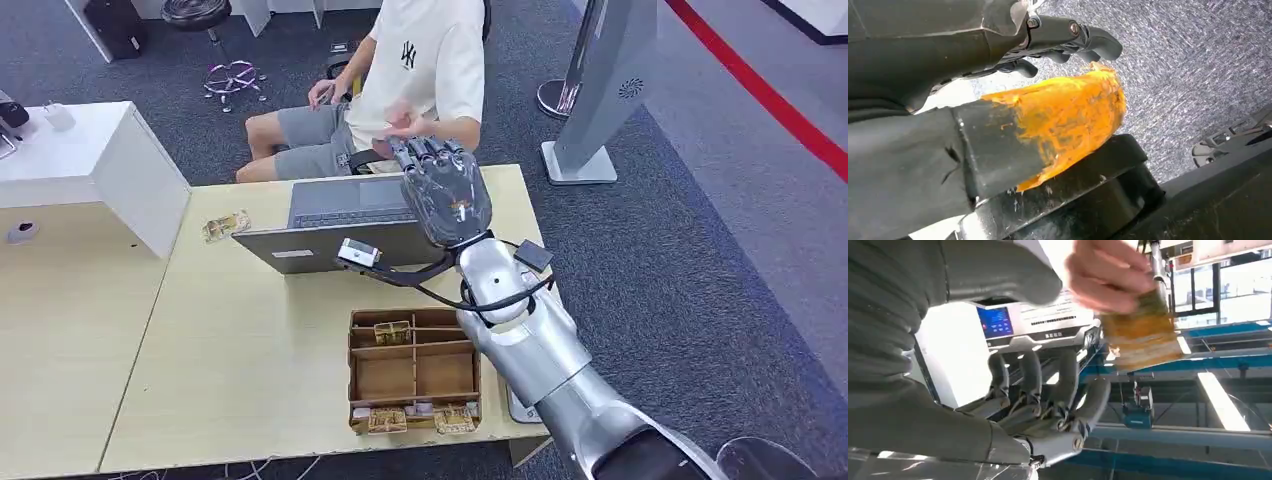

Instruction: Pass the card to the sensor for recognition and then transmit it.

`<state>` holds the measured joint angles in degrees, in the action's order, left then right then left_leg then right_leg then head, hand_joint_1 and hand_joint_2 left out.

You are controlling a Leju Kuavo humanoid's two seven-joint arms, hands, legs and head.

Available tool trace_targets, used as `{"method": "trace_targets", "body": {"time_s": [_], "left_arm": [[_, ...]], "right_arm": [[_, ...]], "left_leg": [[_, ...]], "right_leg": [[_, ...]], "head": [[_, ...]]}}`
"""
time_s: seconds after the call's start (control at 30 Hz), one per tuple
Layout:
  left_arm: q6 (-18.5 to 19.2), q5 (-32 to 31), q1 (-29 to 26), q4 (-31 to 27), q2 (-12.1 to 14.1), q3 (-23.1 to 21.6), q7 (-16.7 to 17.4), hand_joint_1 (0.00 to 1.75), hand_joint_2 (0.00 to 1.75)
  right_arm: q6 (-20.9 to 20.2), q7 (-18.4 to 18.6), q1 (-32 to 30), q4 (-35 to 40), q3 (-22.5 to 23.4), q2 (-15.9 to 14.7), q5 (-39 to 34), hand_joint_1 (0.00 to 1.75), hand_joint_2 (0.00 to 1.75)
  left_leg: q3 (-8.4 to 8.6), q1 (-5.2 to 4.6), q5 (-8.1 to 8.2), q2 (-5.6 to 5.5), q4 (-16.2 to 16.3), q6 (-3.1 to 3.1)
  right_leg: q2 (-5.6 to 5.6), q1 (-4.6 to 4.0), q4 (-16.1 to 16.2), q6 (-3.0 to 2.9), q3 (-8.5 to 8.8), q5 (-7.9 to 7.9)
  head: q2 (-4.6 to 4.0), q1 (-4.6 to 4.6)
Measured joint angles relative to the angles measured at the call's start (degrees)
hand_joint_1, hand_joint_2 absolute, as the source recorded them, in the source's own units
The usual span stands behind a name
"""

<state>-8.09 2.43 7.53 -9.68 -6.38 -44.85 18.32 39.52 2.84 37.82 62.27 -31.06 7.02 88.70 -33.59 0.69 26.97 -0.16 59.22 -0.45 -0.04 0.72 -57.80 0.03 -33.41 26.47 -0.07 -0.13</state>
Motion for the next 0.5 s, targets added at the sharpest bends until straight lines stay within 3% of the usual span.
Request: {"method": "trace_targets", "body": {"time_s": [0.5], "left_arm": [[0.0, 0.17, -0.01, 0.0, 0.0, 0.0, 0.0, 0.0, 0.0]], "right_arm": [[0.02, 0.0, -0.24, -0.41, 0.26, 0.0, 0.02, 0.0, 1.75]], "left_leg": [[0.0, 0.0, 0.0, 0.01, 0.0, 0.0]], "right_leg": [[0.01, 0.0, 0.0, 0.0, 0.0, 0.0]], "head": [[0.0, 0.0]]}}
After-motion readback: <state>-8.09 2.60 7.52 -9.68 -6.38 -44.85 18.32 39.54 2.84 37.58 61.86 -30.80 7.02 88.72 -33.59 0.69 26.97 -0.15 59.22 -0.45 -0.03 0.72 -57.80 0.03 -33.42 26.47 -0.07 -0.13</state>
